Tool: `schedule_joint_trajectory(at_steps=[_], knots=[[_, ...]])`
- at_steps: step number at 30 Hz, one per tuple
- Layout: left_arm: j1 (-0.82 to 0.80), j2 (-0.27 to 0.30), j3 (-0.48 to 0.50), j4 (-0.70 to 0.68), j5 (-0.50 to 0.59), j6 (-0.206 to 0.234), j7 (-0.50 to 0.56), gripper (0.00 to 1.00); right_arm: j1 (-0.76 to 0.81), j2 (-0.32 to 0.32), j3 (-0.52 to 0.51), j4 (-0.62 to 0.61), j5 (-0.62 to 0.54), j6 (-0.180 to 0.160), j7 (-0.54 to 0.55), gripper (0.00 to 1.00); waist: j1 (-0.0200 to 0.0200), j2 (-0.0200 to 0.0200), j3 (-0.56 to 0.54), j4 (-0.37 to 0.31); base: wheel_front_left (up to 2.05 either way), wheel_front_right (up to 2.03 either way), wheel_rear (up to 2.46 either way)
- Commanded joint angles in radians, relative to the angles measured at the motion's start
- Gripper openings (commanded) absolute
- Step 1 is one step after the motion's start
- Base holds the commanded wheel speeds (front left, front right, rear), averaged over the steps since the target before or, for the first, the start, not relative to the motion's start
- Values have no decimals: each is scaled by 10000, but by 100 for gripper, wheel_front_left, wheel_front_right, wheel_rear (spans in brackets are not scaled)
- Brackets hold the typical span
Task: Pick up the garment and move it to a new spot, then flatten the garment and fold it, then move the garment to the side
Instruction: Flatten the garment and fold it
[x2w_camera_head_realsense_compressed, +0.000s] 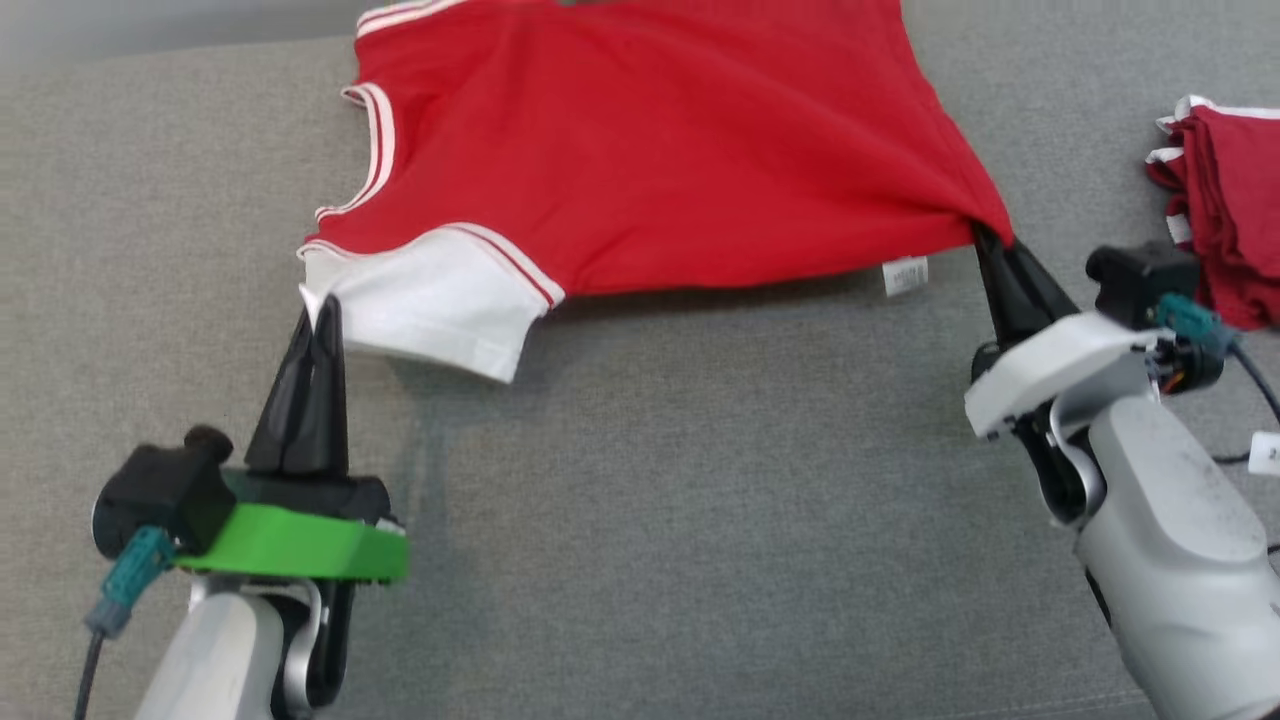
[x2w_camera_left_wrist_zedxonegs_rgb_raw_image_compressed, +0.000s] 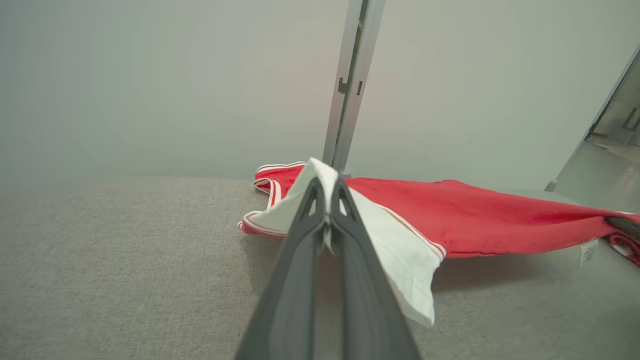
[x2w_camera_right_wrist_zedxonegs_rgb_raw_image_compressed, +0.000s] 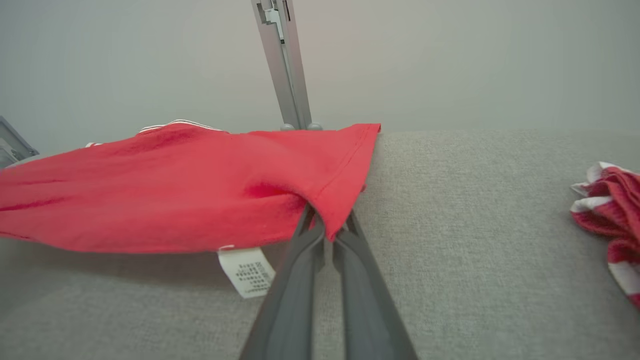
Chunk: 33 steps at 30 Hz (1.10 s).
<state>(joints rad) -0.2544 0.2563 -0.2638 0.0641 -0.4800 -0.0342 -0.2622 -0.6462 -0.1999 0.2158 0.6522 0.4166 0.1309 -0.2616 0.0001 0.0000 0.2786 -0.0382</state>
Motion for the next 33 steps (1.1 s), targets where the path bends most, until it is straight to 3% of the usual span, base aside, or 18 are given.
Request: schedule_joint_trajectory(at_steps=[1,10,14,18,25,33], knots=[[556,74,18,-379,33,118,-28,0,604,-138,14,-344,141,-6,17,0,-1,0,-772,14,0,0,0],[2946,928,-50,-3084,570,941,874,0,3742,-297,-1121,-3796,94,-6,1358,0,-1,0,-1563,139,0,0,0],[3596,1246,-65,-3986,795,1248,1379,0,5184,40,-1752,-5724,-502,-6,2495,0,-1,0,-1640,140,0,0,0],[3985,1207,-190,-4146,663,1380,1654,0,6082,480,-2096,-6797,-686,-6,3407,0,-1,0,-1622,129,0,0,0],[3938,986,-367,-3425,252,1197,1714,0,6313,897,-2236,-6600,-543,-6,4111,0,-1,0,-1365,131,0,0,0],[3071,863,-428,-2414,3,778,1476,0,5612,933,-2029,-5802,-249,-6,4438,0,-1,0,-847,124,0,0,0]])
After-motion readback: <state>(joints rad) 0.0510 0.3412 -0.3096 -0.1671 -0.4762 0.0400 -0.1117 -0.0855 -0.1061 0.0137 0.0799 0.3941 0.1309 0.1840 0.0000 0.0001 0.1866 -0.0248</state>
